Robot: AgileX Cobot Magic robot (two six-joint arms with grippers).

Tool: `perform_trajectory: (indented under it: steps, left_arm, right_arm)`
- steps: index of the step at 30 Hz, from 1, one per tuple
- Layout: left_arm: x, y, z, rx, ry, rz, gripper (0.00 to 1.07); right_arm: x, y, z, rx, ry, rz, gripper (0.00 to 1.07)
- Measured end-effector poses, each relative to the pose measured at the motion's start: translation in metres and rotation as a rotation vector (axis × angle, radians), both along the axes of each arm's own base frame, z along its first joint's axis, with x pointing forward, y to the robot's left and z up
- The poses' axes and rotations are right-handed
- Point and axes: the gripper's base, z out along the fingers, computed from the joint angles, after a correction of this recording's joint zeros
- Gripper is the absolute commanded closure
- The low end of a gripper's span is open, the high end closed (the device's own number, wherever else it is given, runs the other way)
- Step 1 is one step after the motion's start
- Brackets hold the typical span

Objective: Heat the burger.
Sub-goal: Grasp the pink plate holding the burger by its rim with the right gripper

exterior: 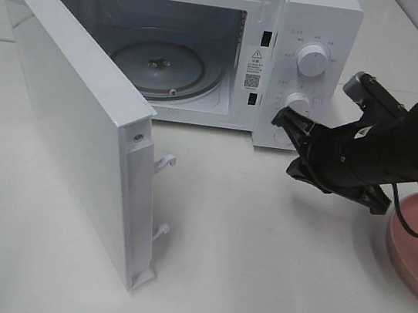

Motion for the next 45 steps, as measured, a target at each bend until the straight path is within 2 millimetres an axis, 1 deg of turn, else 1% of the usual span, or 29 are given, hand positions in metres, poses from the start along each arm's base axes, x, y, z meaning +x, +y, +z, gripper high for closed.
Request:
perform_trajectory:
  steps: [1,4,6,7,9,12,14,15,19,20,21,22,23,24,25,26,27,28,29,30,31,32,33,34,35,43,45]
  left_arm:
    - [0.0,0.0,0.0,0.0,0.0,0.0,0.06]
    - [0.0,0.0,0.0,0.0,0.0,0.0,0.06]
    - [0.0,0.0,0.0,0.0,0.0,0.0,0.06]
    - [0.0,0.0,0.0,0.0,0.0,0.0,0.06]
    - [0.0,0.0,0.0,0.0,0.0,0.0,0.06]
    - [0.0,0.0,0.0,0.0,0.0,0.0,0.06]
    - [0.0,0.0,0.0,0.0,0.0,0.0,0.06]
    - [0.0,0.0,0.0,0.0,0.0,0.0,0.06]
    - [0.0,0.0,0.0,0.0,0.0,0.0,0.06]
    - [0.0,0.0,0.0,0.0,0.0,0.0,0.06]
    - [0.0,0.0,0.0,0.0,0.0,0.0,0.06]
    - [0.0,0.0,0.0,0.0,0.0,0.0,0.06]
    - [0.0,0.0,0.0,0.0,0.0,0.0,0.06]
    - [0.0,0.0,0.0,0.0,0.0,0.0,0.06]
    - [0.0,0.0,0.0,0.0,0.0,0.0,0.06]
    - [0.0,0.0,0.0,0.0,0.0,0.0,0.06]
    - [0.0,0.0,0.0,0.0,0.0,0.0,0.06]
    - [0.0,0.0,0.0,0.0,0.0,0.0,0.06]
    - [0.0,0.0,0.0,0.0,0.0,0.0,0.06]
    - [0.0,0.0,0.0,0.0,0.0,0.0,0.06]
    - [0.0,0.0,0.0,0.0,0.0,0.0,0.06]
    - [0.0,0.0,0.0,0.0,0.0,0.0,0.06]
    - [0.0,0.0,0.0,0.0,0.0,0.0,0.06]
    - [0.0,0.0,0.0,0.0,0.0,0.0,0.06]
    - [0.0,0.0,0.0,0.0,0.0,0.0,0.06]
    - [0.0,0.0,0.0,0.0,0.0,0.0,0.06]
    - [0.0,0.0,0.0,0.0,0.0,0.0,0.06]
  right_arm:
    - [-0.006,0.001,0.004,-0.038,0.024,0.09,1.07]
    - [-0.009,0.001,0.005,-0.059,0.037,0.14,1.07]
    - [-0.021,0.001,0.01,-0.127,0.085,0.307,1.06]
    - [-0.021,0.001,0.01,-0.127,0.085,0.307,1.06]
    - [-0.029,-0.001,0.016,-0.181,0.113,0.408,1.06]
    - [-0.032,-0.002,0.018,-0.202,0.121,0.441,1.05]
    - [-0.041,-0.007,0.026,-0.281,0.147,0.543,1.04]
    - [-0.044,-0.009,0.028,-0.301,0.153,0.563,1.03]
    - [-0.048,-0.016,0.032,-0.335,0.178,0.59,1.01]
    - [-0.049,-0.023,0.035,-0.341,0.198,0.58,0.97]
    - [-0.049,-0.023,0.035,-0.341,0.198,0.58,0.97]
    - [-0.049,-0.027,0.036,-0.348,0.211,0.575,0.95]
    - [-0.05,-0.036,0.038,-0.362,0.236,0.563,0.88]
    - [-0.05,-0.036,0.038,-0.362,0.236,0.563,0.88]
    - [-0.05,-0.04,0.039,-0.372,0.24,0.561,0.83]
    - [-0.05,-0.047,0.039,-0.393,0.259,0.556,0.69]
    - [-0.05,-0.047,0.039,-0.393,0.259,0.556,0.69]
    - [-0.05,-0.049,0.039,-0.402,0.264,0.557,0.62]
    - [-0.05,-0.054,0.039,-0.421,0.274,0.557,0.44]
    - [-0.049,-0.056,0.039,-0.429,0.277,0.556,0.35]
    - [-0.049,-0.056,0.039,-0.429,0.277,0.556,0.35]
    - [-0.049,-0.058,0.039,-0.445,0.276,0.558,0.18]
    - [-0.048,-0.059,0.039,-0.458,0.275,0.562,0.11]
    - [-0.048,-0.059,0.039,-0.458,0.275,0.562,0.11]
    - [-0.048,-0.061,0.039,-0.473,0.276,0.558,0.05]
    - [-0.046,-0.066,0.038,-0.521,0.283,0.532,0.06]
    - [-0.045,-0.066,0.034,-0.528,0.301,0.53,0.07]
